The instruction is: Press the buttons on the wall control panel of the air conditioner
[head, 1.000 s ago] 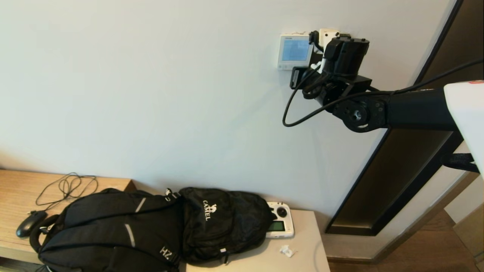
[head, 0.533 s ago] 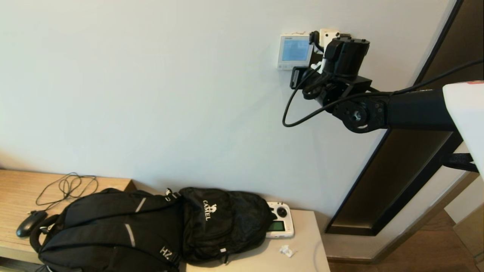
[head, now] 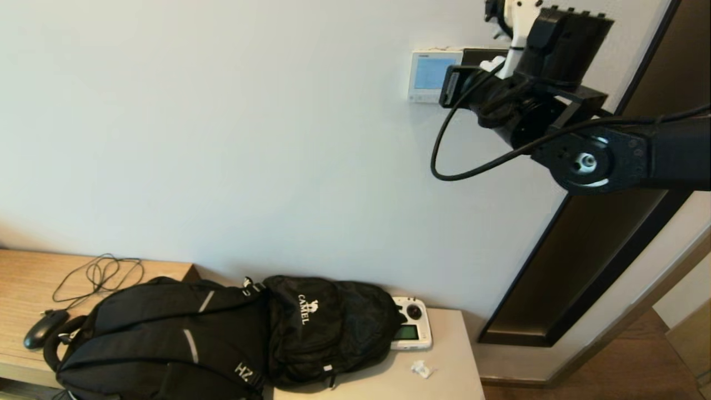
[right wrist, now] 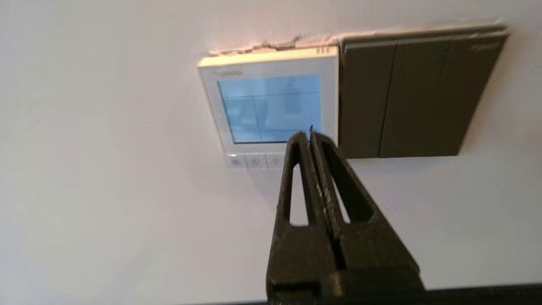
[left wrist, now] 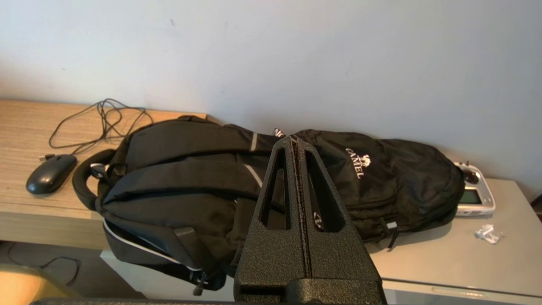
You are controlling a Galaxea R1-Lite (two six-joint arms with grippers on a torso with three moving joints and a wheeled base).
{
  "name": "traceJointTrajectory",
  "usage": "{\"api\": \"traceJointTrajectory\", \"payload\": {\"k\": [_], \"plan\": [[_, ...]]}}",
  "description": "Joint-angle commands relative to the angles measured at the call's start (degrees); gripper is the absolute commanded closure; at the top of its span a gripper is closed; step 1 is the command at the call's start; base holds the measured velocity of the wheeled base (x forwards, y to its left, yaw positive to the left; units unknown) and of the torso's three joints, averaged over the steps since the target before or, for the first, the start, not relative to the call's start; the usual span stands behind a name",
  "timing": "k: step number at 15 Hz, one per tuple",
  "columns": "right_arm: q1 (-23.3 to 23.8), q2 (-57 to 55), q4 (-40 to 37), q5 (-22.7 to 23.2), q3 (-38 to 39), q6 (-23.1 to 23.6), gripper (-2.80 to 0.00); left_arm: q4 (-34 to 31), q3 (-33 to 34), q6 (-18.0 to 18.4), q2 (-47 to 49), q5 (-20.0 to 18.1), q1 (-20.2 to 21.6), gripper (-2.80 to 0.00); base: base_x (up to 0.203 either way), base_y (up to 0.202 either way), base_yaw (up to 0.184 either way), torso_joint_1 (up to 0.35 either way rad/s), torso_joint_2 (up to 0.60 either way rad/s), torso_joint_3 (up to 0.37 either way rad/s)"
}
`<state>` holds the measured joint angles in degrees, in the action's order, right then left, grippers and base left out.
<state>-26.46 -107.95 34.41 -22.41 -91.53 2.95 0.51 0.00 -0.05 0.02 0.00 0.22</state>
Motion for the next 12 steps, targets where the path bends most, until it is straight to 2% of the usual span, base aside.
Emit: {"api": "traceJointTrajectory", "payload": {"k": [1, 3, 6, 9, 12], "plan": [[-1.5, 6.7, 0.4, -0.2, 3.2, 0.5, 0.0, 0.0, 0.0, 0.0, 0.0, 0.0, 0.0, 0.0, 0.0, 0.0, 0.0, 0.0, 0.0, 0.0], [-3.8, 12.4, 1.2, -0.5, 8.3, 2.0, 0.0, 0.0, 0.0, 0.0, -0.1, -0.1, 0.0, 0.0, 0.0, 0.0, 0.0, 0.0, 0.0, 0.0], [-6.2, 22.0, 1.6, -3.3, 17.1, 5.0, 0.0, 0.0, 0.0, 0.0, 0.0, -0.1, 0.0, 0.0, 0.0, 0.0, 0.0, 0.0, 0.0, 0.0], [-6.1, 33.1, 0.5, -4.4, 26.5, 8.6, 0.0, 0.0, 0.0, 0.0, -0.1, 0.0, 0.0, 0.0, 0.0, 0.0, 0.0, 0.0, 0.0, 0.0], [-4.5, 44.8, -5.7, -4.3, 35.0, 9.7, 0.0, 0.0, 0.0, 0.0, -0.1, -0.1, 0.0, 0.0, 0.0, 0.0, 0.0, 0.0, 0.0, 0.0]]}}
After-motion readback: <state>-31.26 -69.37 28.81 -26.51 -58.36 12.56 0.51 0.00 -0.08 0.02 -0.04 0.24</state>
